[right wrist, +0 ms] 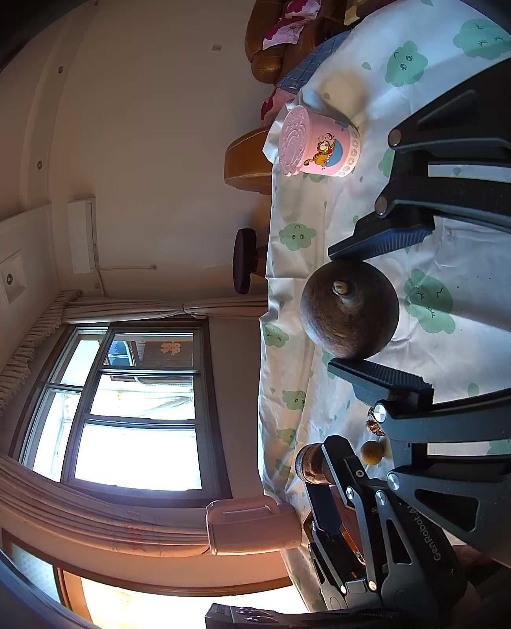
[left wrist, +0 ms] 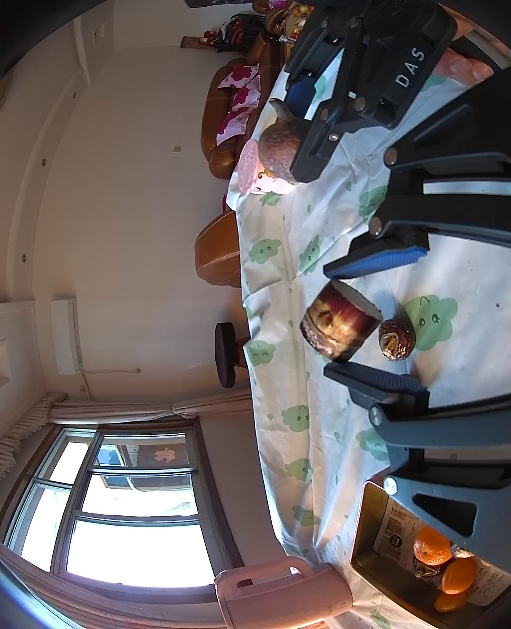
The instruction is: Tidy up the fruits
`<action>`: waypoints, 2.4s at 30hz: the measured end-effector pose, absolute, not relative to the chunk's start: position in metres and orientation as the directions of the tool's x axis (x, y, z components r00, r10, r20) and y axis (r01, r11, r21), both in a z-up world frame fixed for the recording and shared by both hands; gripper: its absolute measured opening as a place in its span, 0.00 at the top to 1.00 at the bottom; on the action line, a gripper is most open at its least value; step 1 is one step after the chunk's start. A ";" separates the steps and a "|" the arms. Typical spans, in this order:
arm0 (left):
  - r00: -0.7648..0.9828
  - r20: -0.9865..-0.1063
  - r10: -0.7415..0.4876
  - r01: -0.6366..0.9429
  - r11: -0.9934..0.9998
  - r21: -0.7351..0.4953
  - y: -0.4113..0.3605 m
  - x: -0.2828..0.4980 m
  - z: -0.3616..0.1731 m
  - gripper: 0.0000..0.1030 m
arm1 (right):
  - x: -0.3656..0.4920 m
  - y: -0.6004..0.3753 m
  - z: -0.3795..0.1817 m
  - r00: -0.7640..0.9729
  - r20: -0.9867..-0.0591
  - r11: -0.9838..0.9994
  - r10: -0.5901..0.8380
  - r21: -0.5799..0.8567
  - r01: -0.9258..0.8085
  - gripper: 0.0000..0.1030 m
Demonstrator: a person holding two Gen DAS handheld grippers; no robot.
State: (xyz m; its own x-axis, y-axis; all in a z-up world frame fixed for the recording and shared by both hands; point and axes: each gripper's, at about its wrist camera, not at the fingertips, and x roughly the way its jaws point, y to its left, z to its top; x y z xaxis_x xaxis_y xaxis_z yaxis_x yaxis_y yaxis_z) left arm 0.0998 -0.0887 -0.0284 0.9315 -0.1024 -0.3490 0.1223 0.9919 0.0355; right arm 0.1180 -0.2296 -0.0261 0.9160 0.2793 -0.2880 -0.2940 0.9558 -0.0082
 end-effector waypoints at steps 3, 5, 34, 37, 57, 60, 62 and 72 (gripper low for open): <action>0.933 -0.345 -0.102 0.122 0.992 0.039 -0.089 0.098 -0.028 0.56 | 0.116 -0.230 -0.026 0.916 -0.285 0.955 0.282 -0.005 -0.296 0.49; 0.933 -0.345 -0.101 0.122 0.992 0.038 -0.089 0.098 -0.028 0.56 | 0.115 -0.230 -0.026 0.916 -0.283 0.955 0.285 -0.003 -0.298 0.49; 0.937 -0.347 -0.043 0.042 0.999 -0.009 -0.015 0.056 -0.028 0.56 | 0.101 -0.153 -0.026 0.823 -0.368 0.883 0.434 -0.008 -0.469 0.49; 0.938 -0.346 -0.027 0.023 1.000 -0.016 -0.002 0.053 -0.028 0.56 | 0.101 -0.139 -0.025 0.809 -0.372 0.869 0.455 -0.015 -0.495 0.49; 0.933 -0.349 0.094 -0.115 0.993 -0.040 0.070 0.029 -0.028 0.56 | 0.092 -0.056 -0.017 0.729 -0.386 0.775 0.565 -0.054 -0.629 0.49; 0.930 -0.351 0.106 -0.130 0.990 -0.046 0.081 0.025 -0.028 0.56 | 0.090 -0.048 -0.015 0.719 -0.386 0.763 0.578 -0.055 -0.644 0.49; 0.929 -0.350 0.120 -0.147 0.988 -0.049 0.091 0.021 -0.027 0.56 | 0.088 -0.043 -0.014 0.712 -0.386 0.756 0.586 -0.058 -0.653 0.49; 0.913 -0.363 0.185 -0.226 0.971 -0.073 0.137 0.001 -0.021 0.56 | 0.075 -0.021 -0.011 0.680 -0.383 0.721 0.625 -0.053 -0.691 0.49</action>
